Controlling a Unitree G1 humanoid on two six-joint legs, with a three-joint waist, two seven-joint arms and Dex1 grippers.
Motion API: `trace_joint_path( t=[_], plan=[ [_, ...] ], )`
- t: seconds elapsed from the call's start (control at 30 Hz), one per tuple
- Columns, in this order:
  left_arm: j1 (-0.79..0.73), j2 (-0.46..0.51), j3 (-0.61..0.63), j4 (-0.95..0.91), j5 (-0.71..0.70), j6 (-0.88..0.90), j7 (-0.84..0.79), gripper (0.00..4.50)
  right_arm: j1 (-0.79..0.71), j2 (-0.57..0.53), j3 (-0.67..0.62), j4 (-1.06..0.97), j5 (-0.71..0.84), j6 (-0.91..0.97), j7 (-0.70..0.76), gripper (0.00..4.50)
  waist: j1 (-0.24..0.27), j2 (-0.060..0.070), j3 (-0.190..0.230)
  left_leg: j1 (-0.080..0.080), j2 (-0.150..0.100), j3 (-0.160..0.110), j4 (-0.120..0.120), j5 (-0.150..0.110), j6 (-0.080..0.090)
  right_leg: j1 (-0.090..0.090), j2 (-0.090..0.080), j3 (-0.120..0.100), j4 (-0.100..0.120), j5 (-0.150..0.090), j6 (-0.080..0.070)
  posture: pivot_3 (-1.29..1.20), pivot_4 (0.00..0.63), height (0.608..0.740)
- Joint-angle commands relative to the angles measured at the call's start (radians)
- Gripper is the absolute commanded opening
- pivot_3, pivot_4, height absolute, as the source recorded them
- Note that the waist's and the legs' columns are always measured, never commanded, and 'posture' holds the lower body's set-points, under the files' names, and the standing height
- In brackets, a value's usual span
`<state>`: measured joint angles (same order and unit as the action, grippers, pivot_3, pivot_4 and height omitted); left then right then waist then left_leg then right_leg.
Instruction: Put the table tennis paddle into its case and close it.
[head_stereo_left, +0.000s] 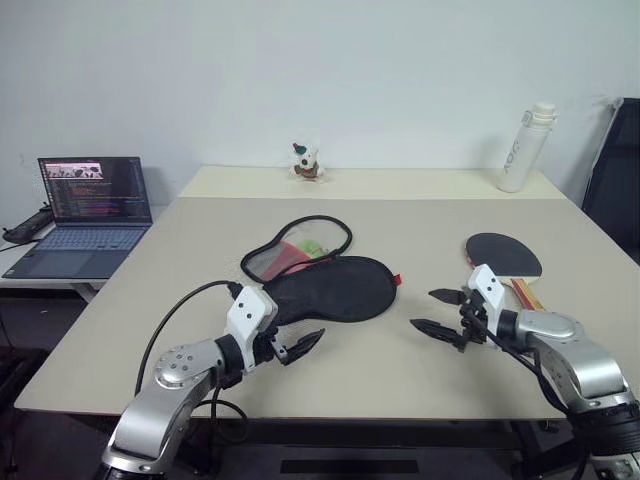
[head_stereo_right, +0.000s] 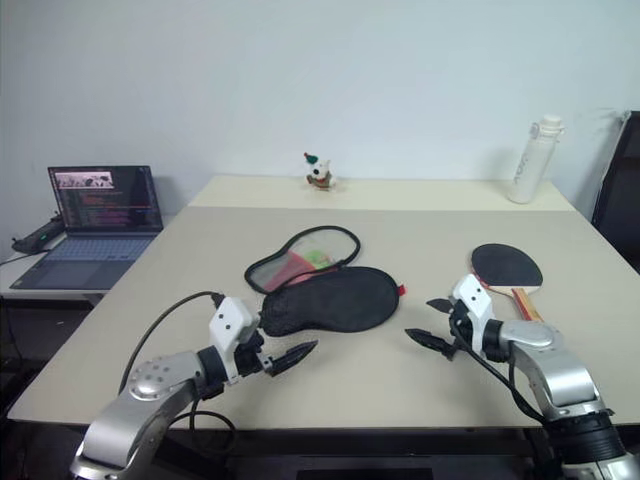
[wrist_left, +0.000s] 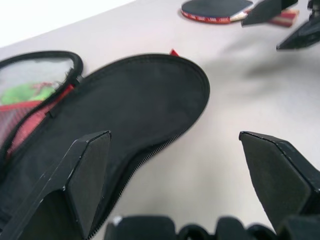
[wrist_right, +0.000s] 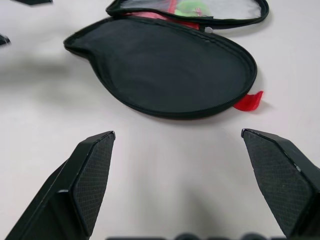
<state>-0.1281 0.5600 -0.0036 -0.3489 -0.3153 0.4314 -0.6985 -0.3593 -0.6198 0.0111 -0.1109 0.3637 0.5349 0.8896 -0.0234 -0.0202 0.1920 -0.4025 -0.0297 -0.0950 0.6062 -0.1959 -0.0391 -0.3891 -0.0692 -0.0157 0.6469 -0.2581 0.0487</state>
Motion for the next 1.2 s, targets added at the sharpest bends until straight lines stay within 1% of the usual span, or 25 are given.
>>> trace_joint_path(
  t=[0.03,0.1,0.2,0.27,0.37,0.5,0.57,0.63,0.73,0.83,0.9,0.97,1.1,1.2],
  plan=[
    [0.004,0.004,0.023,-0.014,-0.024,-0.019,-0.018,4.50,0.021,-0.007,0.017,-0.092,0.030,0.034,0.015,4.45,0.001,0.000,0.000,0.000,0.000,0.000,0.000,0.000,0.000,0.000,0.000,0.000,0.000,0.000,0.000,0.00,0.150,0.740],
    [0.007,0.007,0.022,0.000,-0.023,-0.037,-0.038,4.50,0.049,0.002,0.061,-0.110,0.010,0.018,0.021,4.45,0.001,0.000,0.000,0.000,0.000,0.000,0.001,0.000,0.000,0.000,0.000,0.000,0.000,0.000,0.000,0.00,0.150,0.740],
    [0.003,0.009,0.019,0.023,-0.011,-0.059,-0.052,4.50,0.074,0.038,0.088,-0.138,0.004,0.024,-0.022,4.45,0.001,0.000,0.000,0.000,0.000,0.000,0.001,0.000,0.000,0.000,0.000,0.000,0.000,0.000,0.000,0.00,0.150,0.740],
    [-0.013,0.002,0.004,0.034,-0.024,-0.057,-0.075,4.50,0.078,0.054,0.084,-0.168,0.010,0.044,-0.056,4.45,0.001,0.000,0.000,0.001,0.001,0.000,0.001,0.000,0.000,0.000,0.000,0.000,0.001,0.001,0.000,0.00,0.150,0.740],
    [-0.029,0.016,-0.024,0.079,-0.017,-0.092,-0.146,4.50,0.094,0.062,0.067,-0.222,0.029,0.082,-0.091,4.45,0.003,0.000,0.000,0.000,0.000,0.000,0.001,0.000,0.000,0.000,0.000,0.000,0.000,0.001,0.000,0.00,0.150,0.740],
    [-0.104,0.043,-0.033,0.175,-0.023,-0.120,-0.243,4.50,0.126,0.064,0.064,-0.260,0.033,0.097,-0.120,4.45,0.009,0.000,0.000,0.000,0.001,0.000,0.001,0.000,0.000,0.000,0.001,-0.001,0.000,0.001,-0.001,0.00,0.150,0.740],
    [-0.165,0.064,-0.034,0.280,0.000,-0.162,-0.286,4.50,0.127,0.089,0.084,-0.259,0.018,0.085,-0.145,4.45,0.009,0.000,0.000,0.001,0.001,0.000,0.001,0.000,0.000,0.000,0.001,0.000,0.000,0.001,-0.001,0.00,0.150,0.740],
    [-0.242,0.064,-0.062,0.384,0.043,-0.191,-0.300,4.50,0.126,0.092,0.075,-0.268,0.021,0.082,-0.151,4.45,0.010,0.000,0.000,0.001,0.003,0.000,0.001,0.000,0.000,0.000,0.003,-0.001,0.001,0.001,-0.002,0.00,0.150,0.740],
    [-0.300,0.071,-0.062,0.491,0.059,-0.246,-0.344,4.50,0.115,0.105,0.080,-0.319,0.037,0.117,-0.173,4.45,0.010,0.000,0.000,0.001,0.003,0.002,0.002,0.000,0.000,0.000,0.004,0.000,0.000,0.002,-0.002,0.00,0.150,0.740],
    [-0.376,0.070,-0.093,0.638,0.115,-0.347,-0.382,4.50,0.133,0.084,0.036,-0.374,0.081,0.169,-0.178,4.45,0.009,0.000,0.000,0.000,0.005,0.002,0.001,0.000,0.000,-0.001,0.005,0.001,-0.001,0.002,-0.002,0.00,0.150,0.740],
    [-0.446,0.073,-0.123,0.734,0.150,-0.386,-0.428,4.50,0.135,0.048,-0.021,-0.424,0.154,0.237,-0.163,4.45,0.016,0.000,0.000,0.000,0.005,0.002,0.001,-0.001,-0.001,-0.001,0.006,0.000,-0.001,0.002,-0.002,0.00,0.150,0.740],
    [-0.493,0.075,-0.138,0.812,0.171,-0.423,-0.464,4.50,0.120,0.029,-0.048,-0.449,0.196,0.280,-0.167,4.45,0.019,0.000,0.000,0.000,0.005,0.002,0.002,-0.001,-0.001,-0.001,0.007,0.000,-0.001,0.002,-0.002,0.00,0.150,0.740],
    [-0.573,0.073,-0.163,0.985,0.234,-0.511,-0.497,4.50,0.081,0.012,-0.071,-0.458,0.216,0.304,-0.193,4.45,0.017,0.000,0.000,0.001,0.005,0.004,0.002,-0.001,0.000,0.000,0.008,0.001,0.000,0.003,-0.002,0.00,0.150,0.740],
    [-0.613,0.063,-0.169,1.073,0.259,-0.549,-0.515,4.50,0.074,0.016,-0.074,-0.455,0.208,0.298,-0.221,4.45,0.017,0.000,0.000,0.001,0.006,0.004,0.002,-0.001,0.000,-0.001,0.010,0.001,-0.001,0.003,-0.003,0.00,0.150,0.740]
  ],
)
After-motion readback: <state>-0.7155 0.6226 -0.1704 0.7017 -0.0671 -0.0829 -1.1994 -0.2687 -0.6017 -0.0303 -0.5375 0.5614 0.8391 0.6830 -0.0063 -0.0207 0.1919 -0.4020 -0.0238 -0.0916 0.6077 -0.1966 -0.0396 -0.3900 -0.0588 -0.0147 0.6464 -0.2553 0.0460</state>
